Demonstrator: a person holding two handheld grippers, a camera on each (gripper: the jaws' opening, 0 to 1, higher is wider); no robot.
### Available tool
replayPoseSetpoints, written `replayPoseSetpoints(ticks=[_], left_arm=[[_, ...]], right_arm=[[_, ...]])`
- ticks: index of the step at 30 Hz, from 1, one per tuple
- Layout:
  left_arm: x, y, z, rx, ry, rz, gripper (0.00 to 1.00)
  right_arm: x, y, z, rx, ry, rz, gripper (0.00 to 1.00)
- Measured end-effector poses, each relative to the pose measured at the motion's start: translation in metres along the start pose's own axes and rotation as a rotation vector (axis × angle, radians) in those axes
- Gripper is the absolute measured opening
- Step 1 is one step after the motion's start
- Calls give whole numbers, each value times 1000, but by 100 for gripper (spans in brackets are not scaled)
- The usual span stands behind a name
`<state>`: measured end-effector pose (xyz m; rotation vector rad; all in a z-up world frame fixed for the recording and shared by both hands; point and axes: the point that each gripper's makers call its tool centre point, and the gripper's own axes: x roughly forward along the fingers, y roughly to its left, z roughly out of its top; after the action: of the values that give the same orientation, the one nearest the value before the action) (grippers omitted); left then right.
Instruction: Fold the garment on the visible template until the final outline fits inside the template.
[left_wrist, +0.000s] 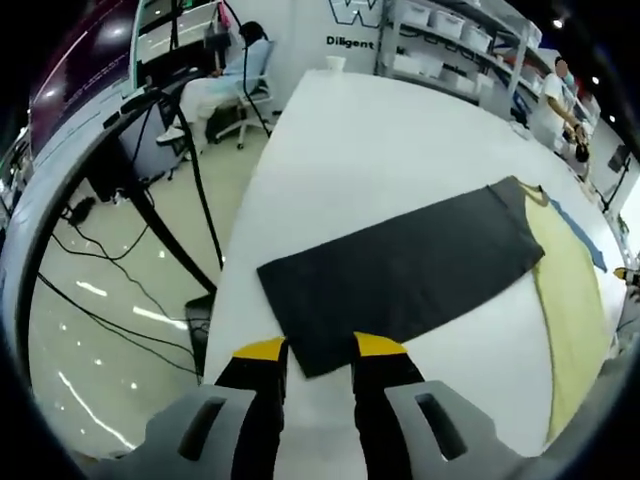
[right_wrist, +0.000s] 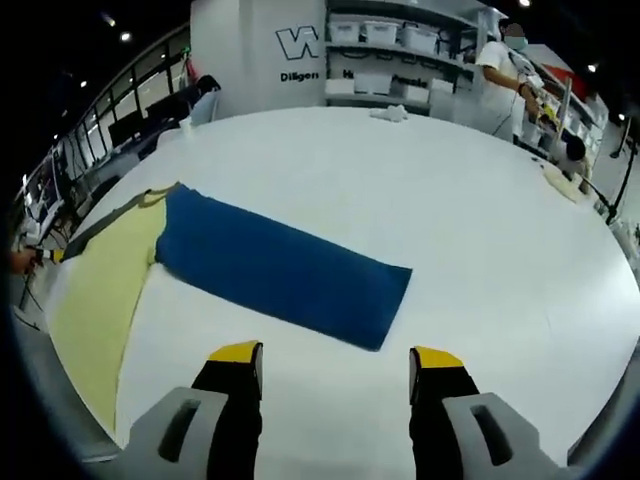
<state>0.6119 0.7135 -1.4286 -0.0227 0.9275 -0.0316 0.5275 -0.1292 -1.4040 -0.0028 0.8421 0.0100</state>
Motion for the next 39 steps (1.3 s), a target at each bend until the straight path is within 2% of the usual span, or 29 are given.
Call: replayPoseSetpoints(ticks=[5, 11, 16, 18, 20, 22, 24, 28, 30, 32, 39], left_arm=[[3, 1, -3, -5, 18, 10, 24], [6, 8, -3, 18, 26, 49, 15], [8, 8, 0, 2, 39, 52, 12], [11, 9, 2, 25, 54, 50, 9], [12, 4, 2, 35, 65, 44, 1], [12, 3, 2, 77, 79, 55, 1], [11, 1, 1, 86, 82, 54, 1], [10, 4, 1, 69, 89, 45, 1], [10, 3, 0, 71, 93, 43, 1], [10, 2, 0, 75, 93, 43, 1], [10, 2, 0, 50, 92, 42, 1]], right_arm=[[7, -4, -1, -3, 12, -6, 56], [15, -11, 0, -17, 24, -26, 54], [22, -17, 2, -10, 31, -44, 52], [26, -19, 3, -11, 43, -52, 50], [31, -20, 4, -20, 48, -60, 49], [34, -21, 4, -15, 54, -69, 47], [37, -20, 5, 0, 54, -70, 45], [43, -20, 4, 28, 64, -83, 41], [45, -22, 0, 66, 87, -95, 36], [46, -25, -1, 61, 88, -110, 33], [50, -31, 1, 126, 86, -122, 30]])
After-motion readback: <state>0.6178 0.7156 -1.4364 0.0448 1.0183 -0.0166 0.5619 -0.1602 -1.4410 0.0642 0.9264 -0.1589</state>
